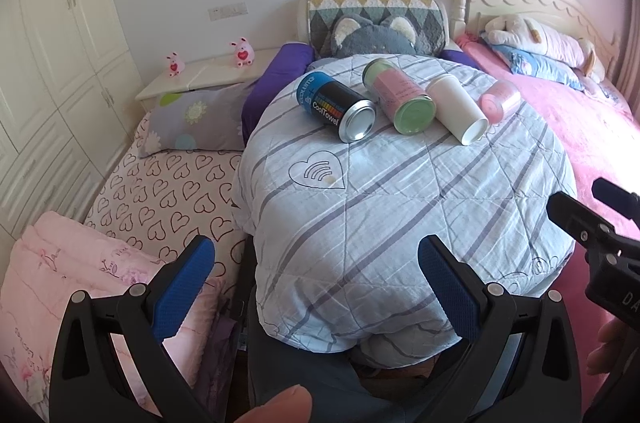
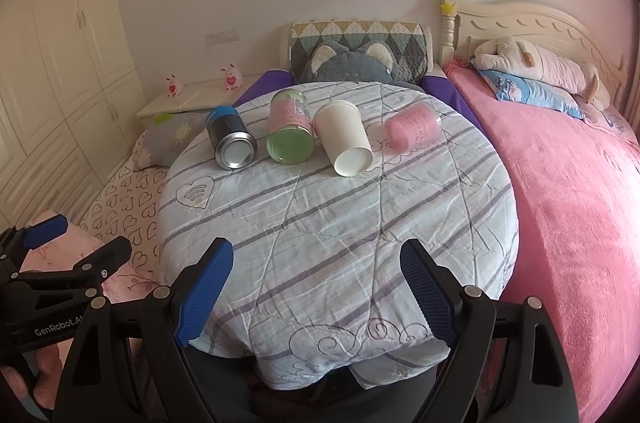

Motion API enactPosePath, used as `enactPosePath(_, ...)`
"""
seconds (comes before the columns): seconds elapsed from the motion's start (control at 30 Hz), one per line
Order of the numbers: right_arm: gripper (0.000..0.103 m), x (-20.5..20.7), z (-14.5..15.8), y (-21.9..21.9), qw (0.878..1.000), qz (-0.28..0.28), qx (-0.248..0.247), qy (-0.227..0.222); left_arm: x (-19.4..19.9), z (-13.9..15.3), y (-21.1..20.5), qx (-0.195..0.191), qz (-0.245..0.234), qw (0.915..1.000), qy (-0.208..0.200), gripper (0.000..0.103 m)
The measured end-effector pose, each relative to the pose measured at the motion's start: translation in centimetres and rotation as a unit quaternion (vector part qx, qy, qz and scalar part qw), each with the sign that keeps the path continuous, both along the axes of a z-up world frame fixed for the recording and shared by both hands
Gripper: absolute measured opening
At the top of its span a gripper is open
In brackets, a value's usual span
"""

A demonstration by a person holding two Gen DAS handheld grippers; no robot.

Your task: Flip cup upright

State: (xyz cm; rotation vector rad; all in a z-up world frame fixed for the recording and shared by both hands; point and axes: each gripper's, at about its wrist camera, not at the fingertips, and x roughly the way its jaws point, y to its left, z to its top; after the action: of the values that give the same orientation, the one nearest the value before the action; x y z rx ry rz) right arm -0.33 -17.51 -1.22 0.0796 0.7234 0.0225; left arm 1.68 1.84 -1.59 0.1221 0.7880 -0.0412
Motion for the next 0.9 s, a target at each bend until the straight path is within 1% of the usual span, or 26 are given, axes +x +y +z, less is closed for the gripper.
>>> enactPosePath(0.23,0.086,2.5,0.0,1.5,1.000,0.022,-0.009,0.008,1.9,-1.0,0.9,-0.002,0.012,0.9999,0.012,0.103)
enactPosePath(0.4,0.086,4.2,-0.8,1.9,0.999,0.030,-0.016,0.021,4.1,-1.8,1.1,-0.007,0.015,0.9996,0.025,0.103)
enactPosePath(0.6,0.086,6.2,-1.6,1.3,0.999,0.024,-0.018,0.031,9.1,-1.9,0.8,-0.025,0.022,0.9987,0.037,0.103)
enactPosePath(0.7,0.086,7.0,-2.0,0.3,0.999,0.010,-0.014,0.036,12.6,-2.0,0.3,-0.035,0.028,0.9979,0.046,0.103)
enactPosePath(0.9,0.086,9.1,-3.0,-1.6,0.998,-0.001,-0.004,0.056,18.5,-3.0,-0.6,-0.050,0.042,0.9947,0.079,0.103)
